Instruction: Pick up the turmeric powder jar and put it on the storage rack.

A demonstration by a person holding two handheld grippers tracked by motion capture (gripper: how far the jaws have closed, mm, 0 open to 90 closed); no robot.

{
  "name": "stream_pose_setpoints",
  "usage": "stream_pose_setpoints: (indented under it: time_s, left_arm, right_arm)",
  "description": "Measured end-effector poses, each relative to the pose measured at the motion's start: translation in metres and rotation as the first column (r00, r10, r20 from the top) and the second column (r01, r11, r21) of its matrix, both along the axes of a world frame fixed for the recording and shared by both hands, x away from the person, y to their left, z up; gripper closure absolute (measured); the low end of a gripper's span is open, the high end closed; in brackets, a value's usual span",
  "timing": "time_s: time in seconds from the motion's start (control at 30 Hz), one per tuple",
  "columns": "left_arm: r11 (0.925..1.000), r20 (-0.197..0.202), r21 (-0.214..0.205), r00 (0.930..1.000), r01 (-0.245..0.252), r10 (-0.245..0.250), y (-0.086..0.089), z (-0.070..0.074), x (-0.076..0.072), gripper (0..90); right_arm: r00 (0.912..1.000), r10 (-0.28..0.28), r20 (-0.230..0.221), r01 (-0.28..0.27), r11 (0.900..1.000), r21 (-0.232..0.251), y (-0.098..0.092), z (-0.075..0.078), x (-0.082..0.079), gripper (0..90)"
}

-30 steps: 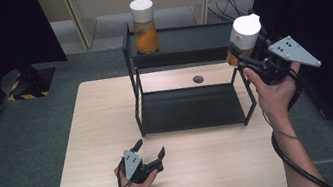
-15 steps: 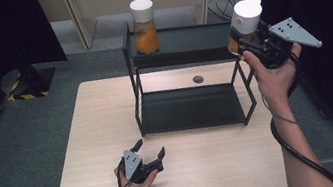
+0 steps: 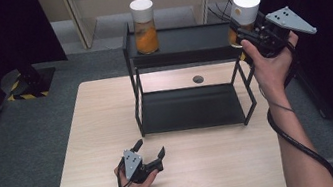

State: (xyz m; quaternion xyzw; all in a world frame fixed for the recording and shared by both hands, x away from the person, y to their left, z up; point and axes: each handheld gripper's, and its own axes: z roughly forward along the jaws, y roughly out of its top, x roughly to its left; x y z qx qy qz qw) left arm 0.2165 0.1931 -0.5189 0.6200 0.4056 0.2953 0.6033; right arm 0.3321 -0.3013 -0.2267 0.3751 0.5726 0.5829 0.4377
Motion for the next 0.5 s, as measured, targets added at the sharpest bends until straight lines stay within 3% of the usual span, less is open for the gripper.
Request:
stream_pose_setpoints:
  time_s: [0.5]
  left_arm:
    - [1.0000,0.000,-0.002,1.0000,0.003,-0.003,0.001,0.000,0.000,12.6]
  right_arm:
    - [0.9974,-0.055,-0.046,0.055,0.9984,0.009,0.009,0.004,0.027,30.6]
